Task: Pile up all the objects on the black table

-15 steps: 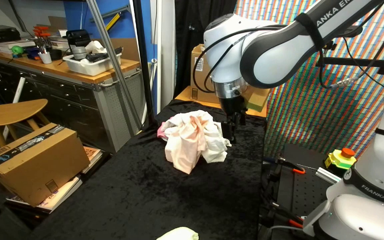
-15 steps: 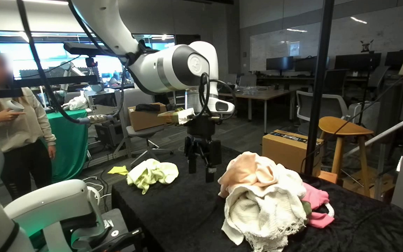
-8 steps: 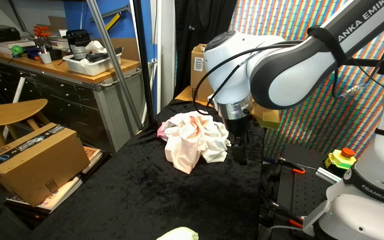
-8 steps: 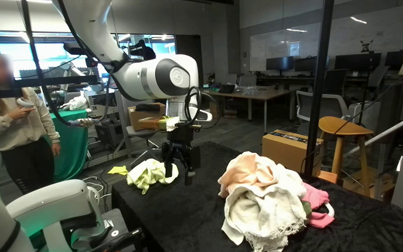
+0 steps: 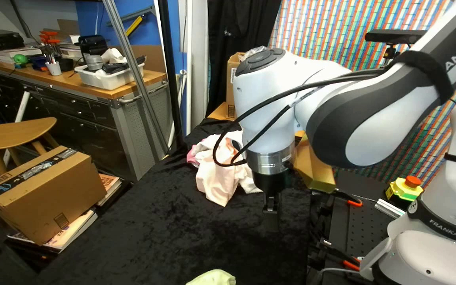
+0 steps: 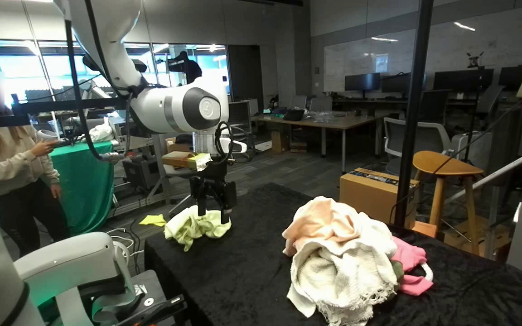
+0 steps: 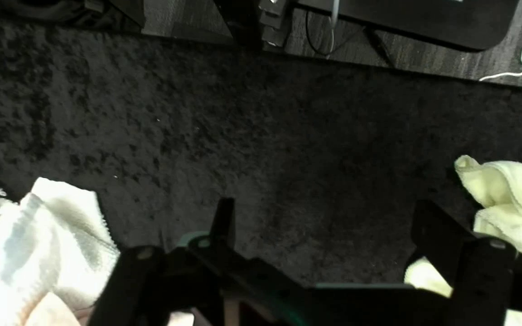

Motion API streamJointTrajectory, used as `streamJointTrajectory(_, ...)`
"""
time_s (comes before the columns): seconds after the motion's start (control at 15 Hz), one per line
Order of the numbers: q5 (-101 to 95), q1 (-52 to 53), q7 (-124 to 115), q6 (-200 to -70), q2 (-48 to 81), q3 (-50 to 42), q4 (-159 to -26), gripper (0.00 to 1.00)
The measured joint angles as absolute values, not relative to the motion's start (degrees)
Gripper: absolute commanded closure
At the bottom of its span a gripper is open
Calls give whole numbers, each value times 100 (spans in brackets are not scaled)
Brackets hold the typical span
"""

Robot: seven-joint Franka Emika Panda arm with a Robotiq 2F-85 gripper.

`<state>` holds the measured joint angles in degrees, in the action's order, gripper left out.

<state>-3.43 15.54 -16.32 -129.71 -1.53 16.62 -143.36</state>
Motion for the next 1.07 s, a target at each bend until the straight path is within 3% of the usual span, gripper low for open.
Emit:
streamJointTrajectory(0.4,-343,1772,-2213,-13660,630,1766,-13839,0)
streamJointTrajectory(1.07,922,2331,-2530,-13504,2274,1981,-12153,0)
